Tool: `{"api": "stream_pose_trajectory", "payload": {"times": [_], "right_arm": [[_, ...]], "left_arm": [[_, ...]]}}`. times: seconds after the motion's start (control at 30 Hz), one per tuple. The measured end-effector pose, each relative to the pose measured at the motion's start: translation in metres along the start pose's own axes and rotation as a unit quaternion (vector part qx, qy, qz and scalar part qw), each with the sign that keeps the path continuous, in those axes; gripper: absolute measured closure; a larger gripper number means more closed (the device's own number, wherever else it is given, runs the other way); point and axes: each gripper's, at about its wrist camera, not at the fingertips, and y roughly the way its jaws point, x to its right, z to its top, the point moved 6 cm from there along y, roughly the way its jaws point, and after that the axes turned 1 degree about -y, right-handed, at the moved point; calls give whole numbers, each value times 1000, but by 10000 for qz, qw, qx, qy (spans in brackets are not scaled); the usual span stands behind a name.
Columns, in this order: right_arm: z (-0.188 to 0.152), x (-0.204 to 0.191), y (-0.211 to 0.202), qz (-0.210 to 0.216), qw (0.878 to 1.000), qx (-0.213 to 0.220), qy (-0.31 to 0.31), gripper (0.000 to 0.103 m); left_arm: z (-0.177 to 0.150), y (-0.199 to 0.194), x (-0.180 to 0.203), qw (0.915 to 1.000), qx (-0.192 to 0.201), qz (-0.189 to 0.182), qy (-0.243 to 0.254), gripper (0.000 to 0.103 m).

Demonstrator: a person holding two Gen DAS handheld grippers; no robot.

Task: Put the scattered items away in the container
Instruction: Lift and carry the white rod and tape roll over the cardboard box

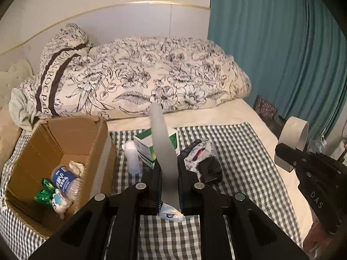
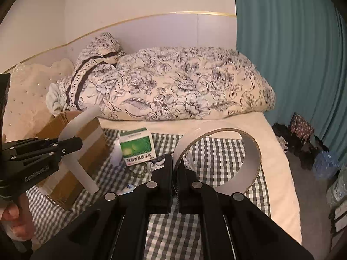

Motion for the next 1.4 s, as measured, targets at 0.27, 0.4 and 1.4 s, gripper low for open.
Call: {"api": "stream_pose_trajectory", "payload": {"times": [0.27,0.4,1.4], "right_arm": [[16,-21,-24,62,9997,214,-63,100],[20,-30,-33,59,9996,273,-94,100],[55,-150,-17,884,9935,449,-563,100]], "left_arm": [[10,-29,-12,9996,254,-3,-85,91],[11,-39,-22,9994,319,116,-87,91],[22,-81,-143,9900,622,1160,-498,91]]}}
